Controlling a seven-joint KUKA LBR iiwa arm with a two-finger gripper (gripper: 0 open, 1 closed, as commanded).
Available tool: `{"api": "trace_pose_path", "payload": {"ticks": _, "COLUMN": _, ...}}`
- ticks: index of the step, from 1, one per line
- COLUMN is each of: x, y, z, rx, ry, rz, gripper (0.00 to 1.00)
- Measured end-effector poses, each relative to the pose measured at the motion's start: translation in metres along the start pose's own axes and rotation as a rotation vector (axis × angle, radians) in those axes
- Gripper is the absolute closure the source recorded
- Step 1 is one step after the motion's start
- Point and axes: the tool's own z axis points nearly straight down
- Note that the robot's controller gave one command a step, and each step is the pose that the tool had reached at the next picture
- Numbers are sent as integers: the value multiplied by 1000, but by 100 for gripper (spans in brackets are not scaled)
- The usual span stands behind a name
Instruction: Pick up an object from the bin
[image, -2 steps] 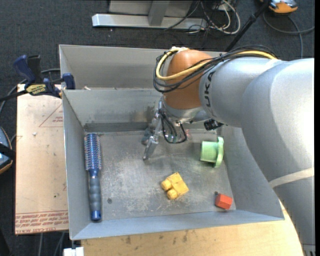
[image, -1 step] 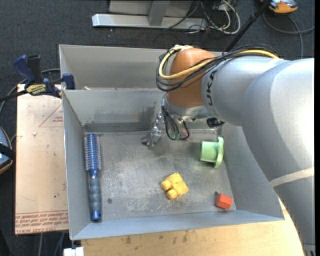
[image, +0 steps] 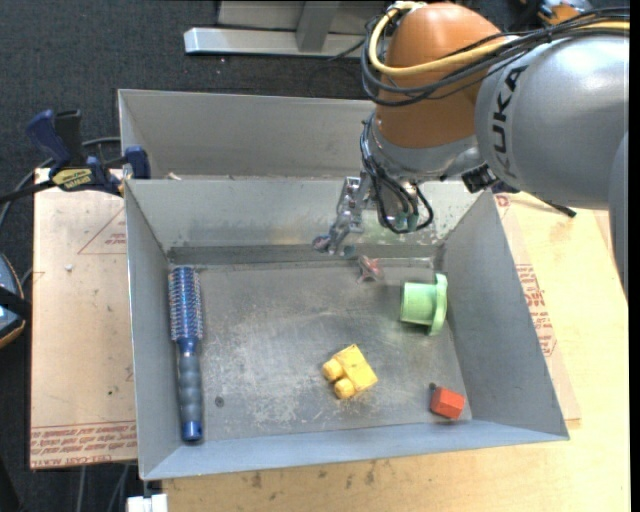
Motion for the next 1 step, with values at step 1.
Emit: {"api": "trace_pose_path", "payload": {"ticks": 1, "x": 52, "y": -8, "z": 61, "rx": 3, "ry": 20, "rz": -1, "gripper": 100}}
